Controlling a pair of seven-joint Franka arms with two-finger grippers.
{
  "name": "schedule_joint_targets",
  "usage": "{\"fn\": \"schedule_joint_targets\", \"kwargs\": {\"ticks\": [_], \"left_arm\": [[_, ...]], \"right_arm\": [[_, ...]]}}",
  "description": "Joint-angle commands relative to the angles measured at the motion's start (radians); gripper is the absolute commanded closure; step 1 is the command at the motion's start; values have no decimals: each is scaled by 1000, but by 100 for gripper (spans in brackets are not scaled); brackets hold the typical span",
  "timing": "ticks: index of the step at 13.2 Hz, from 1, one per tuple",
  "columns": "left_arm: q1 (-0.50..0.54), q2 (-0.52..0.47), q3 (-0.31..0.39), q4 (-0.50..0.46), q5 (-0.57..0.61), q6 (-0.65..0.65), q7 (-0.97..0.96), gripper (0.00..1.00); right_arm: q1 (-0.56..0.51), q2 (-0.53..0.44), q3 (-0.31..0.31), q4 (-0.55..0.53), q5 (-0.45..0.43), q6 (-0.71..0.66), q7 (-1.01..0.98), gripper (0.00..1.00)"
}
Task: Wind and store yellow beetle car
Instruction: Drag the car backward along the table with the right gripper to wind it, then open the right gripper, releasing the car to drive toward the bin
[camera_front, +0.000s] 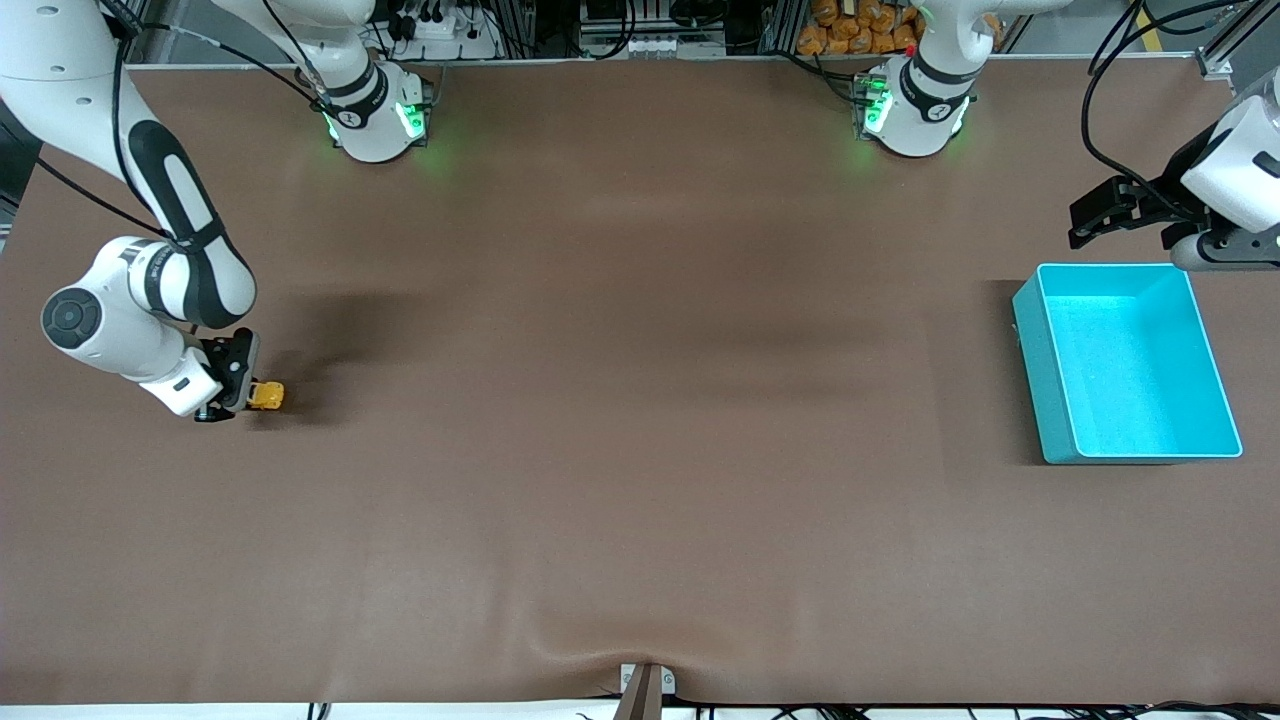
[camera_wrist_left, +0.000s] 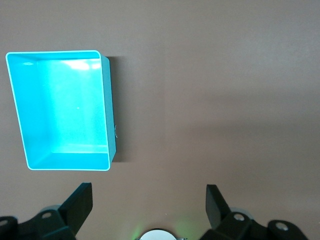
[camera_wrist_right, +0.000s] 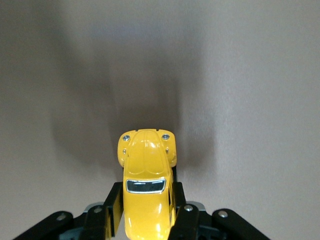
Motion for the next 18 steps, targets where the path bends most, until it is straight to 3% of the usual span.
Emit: {"fn": "schedule_joint_targets", "kwargs": {"ticks": [1, 7, 9, 12, 15, 18], "left_arm": [[6, 15, 7, 31, -5, -5, -12, 0], [13, 18, 7, 55, -5, -8, -14, 0], [12, 20, 7, 55, -5, -10, -14, 0], [12, 28, 7, 60, -5, -10, -12, 0], [12, 29, 7, 69, -5, -13, -12, 0], [13, 29, 7, 69, -5, -13, -14, 0]], "right_arm": [[-47, 127, 7, 48, -8, 48, -35, 72], [-81, 141, 7, 80, -8, 44, -79, 66], [-84, 141, 9, 100, -8, 41, -86, 48], [-84, 139, 10, 196, 7, -107, -84, 0], [-82, 139, 12, 342, 8, -333, -82, 0], [-75, 138, 15, 373, 12, -350, -76, 0]]}}
